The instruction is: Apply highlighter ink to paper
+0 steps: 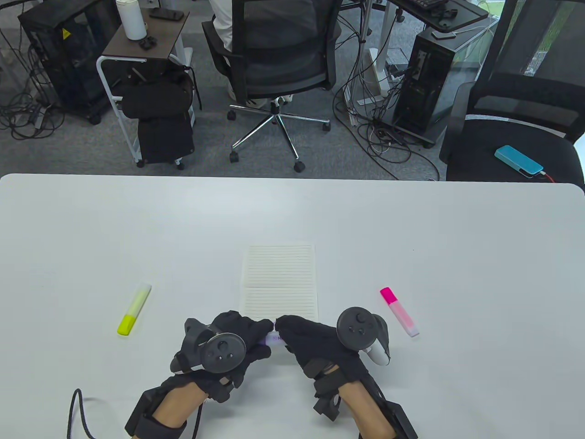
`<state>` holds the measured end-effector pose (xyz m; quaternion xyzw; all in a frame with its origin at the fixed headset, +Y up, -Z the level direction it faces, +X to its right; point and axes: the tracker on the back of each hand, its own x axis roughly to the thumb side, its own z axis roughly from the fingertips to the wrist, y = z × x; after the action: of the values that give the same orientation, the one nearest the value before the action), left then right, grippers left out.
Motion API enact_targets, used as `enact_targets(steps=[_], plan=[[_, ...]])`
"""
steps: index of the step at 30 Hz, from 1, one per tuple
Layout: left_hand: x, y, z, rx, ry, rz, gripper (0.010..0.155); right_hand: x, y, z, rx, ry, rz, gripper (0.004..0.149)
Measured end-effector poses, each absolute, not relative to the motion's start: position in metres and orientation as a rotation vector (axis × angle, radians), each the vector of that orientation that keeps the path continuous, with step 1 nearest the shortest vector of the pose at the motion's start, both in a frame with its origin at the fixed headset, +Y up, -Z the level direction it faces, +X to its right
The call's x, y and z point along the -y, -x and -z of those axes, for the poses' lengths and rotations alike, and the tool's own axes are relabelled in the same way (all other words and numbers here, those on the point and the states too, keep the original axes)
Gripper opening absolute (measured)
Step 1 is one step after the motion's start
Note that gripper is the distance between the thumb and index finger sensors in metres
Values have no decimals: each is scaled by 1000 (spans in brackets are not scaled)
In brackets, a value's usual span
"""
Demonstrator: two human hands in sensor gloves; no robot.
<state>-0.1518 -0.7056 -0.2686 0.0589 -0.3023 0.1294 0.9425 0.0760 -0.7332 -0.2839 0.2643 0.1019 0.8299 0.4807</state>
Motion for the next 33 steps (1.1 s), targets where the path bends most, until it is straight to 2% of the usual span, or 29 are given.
enact_targets(steps=[2, 4, 5, 6, 10, 14, 17, 23, 29, 33], plan=[[709, 157, 272, 570, -96, -285, 61, 735, -78, 284, -247, -640, -2054, 50], [712, 169, 277, 450, -35, -239, 61, 735, -85, 284, -165, -587, -2078, 59], [712, 179, 283, 377, -51, -218, 61, 734, -91, 285, -117, -564, -2092, 61], [714, 190, 288, 273, -15, -190, 61, 732, -96, 286, -94, -550, -2106, 64], [727, 237, 304, -75, 187, -159, 61, 732, -108, 289, -73, -547, -2050, 65], [738, 268, 312, -277, 248, -191, 61, 733, -106, 289, -84, -578, -2013, 65], [746, 276, 315, -365, 323, -116, 61, 733, -103, 287, -82, -609, -2018, 64], [759, 273, 317, -417, 461, -41, 61, 734, -101, 287, -96, -620, -2018, 63], [758, 271, 316, -429, 479, 2, 63, 735, -99, 286, -104, -628, -2023, 63], [751, 278, 313, -431, 465, -64, 69, 735, -99, 286, -109, -632, -2026, 63]])
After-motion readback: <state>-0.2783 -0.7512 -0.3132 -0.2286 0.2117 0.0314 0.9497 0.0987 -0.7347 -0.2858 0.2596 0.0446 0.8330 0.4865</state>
